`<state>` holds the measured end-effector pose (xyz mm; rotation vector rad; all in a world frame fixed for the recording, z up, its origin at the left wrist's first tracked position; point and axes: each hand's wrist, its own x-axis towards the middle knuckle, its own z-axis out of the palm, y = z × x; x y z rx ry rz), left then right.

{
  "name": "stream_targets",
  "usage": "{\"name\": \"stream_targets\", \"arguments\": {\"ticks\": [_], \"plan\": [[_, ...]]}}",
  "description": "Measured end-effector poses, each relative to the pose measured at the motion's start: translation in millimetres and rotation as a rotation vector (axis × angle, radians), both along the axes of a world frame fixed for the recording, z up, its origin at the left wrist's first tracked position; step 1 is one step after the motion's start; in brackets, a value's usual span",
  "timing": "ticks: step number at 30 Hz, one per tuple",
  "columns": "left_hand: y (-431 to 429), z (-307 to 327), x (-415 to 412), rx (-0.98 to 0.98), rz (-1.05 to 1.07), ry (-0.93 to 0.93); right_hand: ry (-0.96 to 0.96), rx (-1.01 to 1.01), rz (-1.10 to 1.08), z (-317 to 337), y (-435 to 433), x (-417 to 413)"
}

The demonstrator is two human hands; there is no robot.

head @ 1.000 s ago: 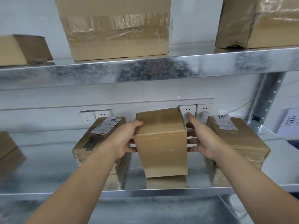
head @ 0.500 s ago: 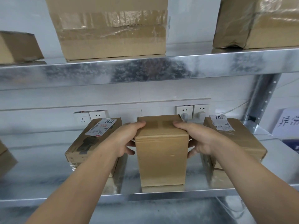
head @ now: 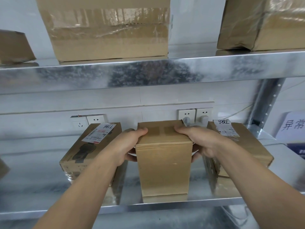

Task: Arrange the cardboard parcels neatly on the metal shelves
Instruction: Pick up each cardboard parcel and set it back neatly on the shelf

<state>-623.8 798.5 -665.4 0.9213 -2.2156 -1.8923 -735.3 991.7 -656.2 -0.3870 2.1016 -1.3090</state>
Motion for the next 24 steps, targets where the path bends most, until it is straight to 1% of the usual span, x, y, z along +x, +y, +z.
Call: {"name": "stream_targets", "arguments": {"ticks": [11, 17, 24], "plan": [[-1.6, -2.2, -7.3, -0.05, -0.003, 0.028, 0.081, 0.026, 0.009, -4.3, -8.2, -3.9], [-1.3, -3.8, -9.3, -0.033, 0.007, 0.05, 0.102, 0.05, 0.019, -3.3, -12.3, -4.5], [8.4, -0.4, 0.2, -0.031, 0.009, 0.082, 0.105, 0.014, 0.01, 0.2, -3.5, 6.9]]}}
